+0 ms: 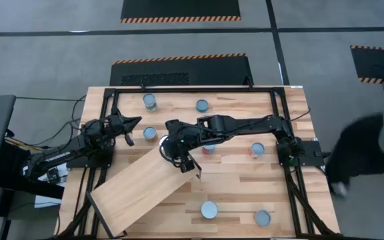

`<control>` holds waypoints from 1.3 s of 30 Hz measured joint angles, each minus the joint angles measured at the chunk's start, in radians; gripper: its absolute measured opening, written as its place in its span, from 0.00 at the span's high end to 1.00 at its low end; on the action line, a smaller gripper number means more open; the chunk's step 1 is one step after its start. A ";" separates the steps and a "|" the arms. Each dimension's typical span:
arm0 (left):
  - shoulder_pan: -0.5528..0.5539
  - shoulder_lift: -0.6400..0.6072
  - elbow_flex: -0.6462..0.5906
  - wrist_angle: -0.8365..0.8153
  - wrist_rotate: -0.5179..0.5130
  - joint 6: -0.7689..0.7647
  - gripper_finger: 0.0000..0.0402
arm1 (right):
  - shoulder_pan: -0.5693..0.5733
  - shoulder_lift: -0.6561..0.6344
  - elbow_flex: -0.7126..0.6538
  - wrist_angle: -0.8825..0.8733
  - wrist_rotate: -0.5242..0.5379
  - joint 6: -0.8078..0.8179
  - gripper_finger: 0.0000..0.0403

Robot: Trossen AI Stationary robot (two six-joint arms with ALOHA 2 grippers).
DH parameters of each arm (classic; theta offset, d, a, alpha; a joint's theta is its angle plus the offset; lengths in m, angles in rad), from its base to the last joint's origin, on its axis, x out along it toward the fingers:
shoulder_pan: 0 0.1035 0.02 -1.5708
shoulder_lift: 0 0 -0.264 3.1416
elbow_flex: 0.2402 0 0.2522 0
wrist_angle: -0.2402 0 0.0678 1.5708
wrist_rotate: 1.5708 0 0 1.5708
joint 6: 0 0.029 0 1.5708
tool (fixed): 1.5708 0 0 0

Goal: Pick and place cans onto a shelf
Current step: Put the canned mixed vegetables on the shelf

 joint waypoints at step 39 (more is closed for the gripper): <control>0.079 0.447 0.214 -0.128 0.014 -0.019 1.00 | -0.210 -0.796 -1.733 1.552 0.044 0.188 0.98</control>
